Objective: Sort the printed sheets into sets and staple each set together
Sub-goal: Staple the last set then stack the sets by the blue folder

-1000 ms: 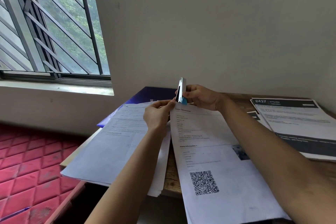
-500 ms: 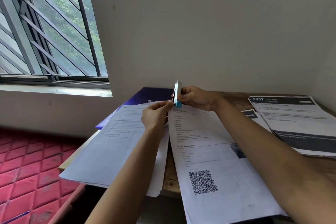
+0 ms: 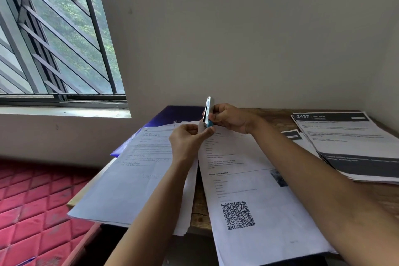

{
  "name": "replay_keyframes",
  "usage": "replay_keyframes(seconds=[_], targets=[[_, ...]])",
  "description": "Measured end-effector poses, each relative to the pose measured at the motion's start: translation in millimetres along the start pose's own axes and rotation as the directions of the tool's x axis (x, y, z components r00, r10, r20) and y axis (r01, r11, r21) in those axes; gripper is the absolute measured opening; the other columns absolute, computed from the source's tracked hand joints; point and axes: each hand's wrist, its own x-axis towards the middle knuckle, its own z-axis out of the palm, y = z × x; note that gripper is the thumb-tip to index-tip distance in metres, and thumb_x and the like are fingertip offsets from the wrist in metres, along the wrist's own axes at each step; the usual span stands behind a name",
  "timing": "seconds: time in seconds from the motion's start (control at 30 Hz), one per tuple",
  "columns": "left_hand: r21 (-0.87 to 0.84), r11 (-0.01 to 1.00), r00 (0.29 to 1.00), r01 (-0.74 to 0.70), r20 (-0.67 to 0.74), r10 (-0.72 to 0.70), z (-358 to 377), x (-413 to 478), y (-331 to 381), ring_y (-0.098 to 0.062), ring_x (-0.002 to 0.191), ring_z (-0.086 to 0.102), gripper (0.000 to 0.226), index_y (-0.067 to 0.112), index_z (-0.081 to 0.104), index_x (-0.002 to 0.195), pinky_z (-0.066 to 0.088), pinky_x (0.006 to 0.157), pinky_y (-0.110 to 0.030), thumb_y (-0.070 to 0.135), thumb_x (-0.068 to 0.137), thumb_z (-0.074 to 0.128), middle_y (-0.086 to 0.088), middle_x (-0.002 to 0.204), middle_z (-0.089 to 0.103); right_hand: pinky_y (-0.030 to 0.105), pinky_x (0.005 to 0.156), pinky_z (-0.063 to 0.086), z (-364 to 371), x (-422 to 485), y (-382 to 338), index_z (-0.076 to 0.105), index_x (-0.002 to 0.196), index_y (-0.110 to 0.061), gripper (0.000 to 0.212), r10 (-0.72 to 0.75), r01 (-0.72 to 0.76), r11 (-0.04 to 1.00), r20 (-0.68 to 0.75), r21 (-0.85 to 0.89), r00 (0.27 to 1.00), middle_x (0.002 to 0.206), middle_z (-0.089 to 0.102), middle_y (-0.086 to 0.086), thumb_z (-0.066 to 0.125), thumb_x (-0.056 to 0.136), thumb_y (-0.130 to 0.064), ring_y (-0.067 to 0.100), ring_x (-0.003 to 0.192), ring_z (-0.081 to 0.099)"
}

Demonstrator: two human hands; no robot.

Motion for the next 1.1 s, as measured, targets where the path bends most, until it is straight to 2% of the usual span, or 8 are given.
replay_keyframes(seconds=[0.2,0.3,0.43,0.57,0.67,0.83,1.0,1.1], targets=[[0.135,0.985,0.990,-0.106,-0.077,0.117,6,-1,2,-0.013,0.071,0.069,0.016,0.019,0.068,0.077,0.059,0.065,-0.026,0.027,0.075,0.082,0.000,0.079,0.071,0.024,0.077,0.052,2,1,1,0.060,0.100,-0.006,0.008,-0.014,0.014,1.000,-0.024,-0.005,1.000,0.090,0.069,0.005,0.055,0.093,-0.006,0.013,0.081,0.067],[0.208,0.971,0.986,-0.120,-0.086,0.140,9,1,2,-0.016,0.071,0.067,0.014,0.017,0.068,0.071,0.055,0.063,-0.029,0.025,0.076,0.079,-0.002,0.076,0.069,0.024,0.078,0.051,2,1,5,0.059,0.098,-0.008,0.006,-0.018,0.018,1.000,-0.017,-0.020,1.000,0.092,0.068,0.005,0.055,0.094,-0.005,0.011,0.084,0.067],[0.213,0.970,0.984,-0.119,-0.107,0.145,8,3,1,-0.021,0.070,0.067,0.015,0.017,0.066,0.066,0.057,0.066,-0.037,0.020,0.077,0.076,-0.003,0.072,0.068,0.023,0.077,0.051,8,1,7,0.058,0.098,-0.009,0.009,-0.046,0.043,0.998,-0.051,-0.055,0.998,0.092,0.066,0.004,0.054,0.094,-0.003,0.010,0.083,0.066],[0.204,0.968,0.978,-0.146,-0.117,0.173,8,3,2,-0.017,0.070,0.066,0.015,0.021,0.065,0.069,0.056,0.064,-0.030,0.018,0.078,0.077,0.000,0.073,0.067,0.021,0.072,0.052,11,1,6,0.057,0.096,-0.009,0.010,-0.065,0.064,0.998,-0.044,-0.024,0.997,0.086,0.067,0.002,0.052,0.094,0.000,0.008,0.076,0.066],[0.187,0.974,0.983,-0.129,-0.103,0.150,8,4,0,-0.015,0.070,0.068,0.013,0.021,0.067,0.071,0.058,0.067,-0.031,0.018,0.077,0.078,0.002,0.073,0.069,0.022,0.073,0.054,11,0,6,0.057,0.094,-0.008,0.009,-0.048,0.047,0.999,-0.064,-0.017,0.997,0.088,0.064,0.006,0.052,0.094,-0.001,0.008,0.074,0.065],[0.087,0.994,0.997,-0.061,-0.044,0.065,4,4,-2,-0.012,0.069,0.071,0.017,0.011,0.074,0.084,0.057,0.062,-0.020,0.021,0.073,0.083,-0.001,0.079,0.073,0.030,0.090,0.049,0,0,5,0.061,0.105,-0.006,0.013,0.007,-0.009,0.998,-0.035,-0.060,0.999,0.101,0.065,0.009,0.055,0.094,-0.006,0.019,0.093,0.062],[-0.037,0.996,0.996,0.076,0.048,-0.075,2,4,-4,-0.018,0.075,0.073,0.026,0.007,0.072,0.096,0.061,0.069,-0.031,0.013,0.073,0.083,-0.007,0.090,0.074,0.024,0.084,0.054,-3,-6,2,0.060,0.107,-0.002,0.015,0.034,-0.034,0.999,0.006,0.041,0.999,0.099,0.066,0.009,0.050,0.095,-0.002,0.017,0.091,0.065],[-0.090,0.989,0.992,0.118,0.048,-0.114,1,5,-4,-0.021,0.077,0.074,0.022,0.009,0.071,0.093,0.061,0.072,-0.036,0.008,0.074,0.081,-0.010,0.090,0.074,0.026,0.080,0.057,-6,-9,0,0.058,0.108,-0.002,0.016,0.054,-0.055,0.992,0.009,0.117,0.998,0.102,0.066,0.012,0.048,0.096,-0.004,0.020,0.091,0.066]])
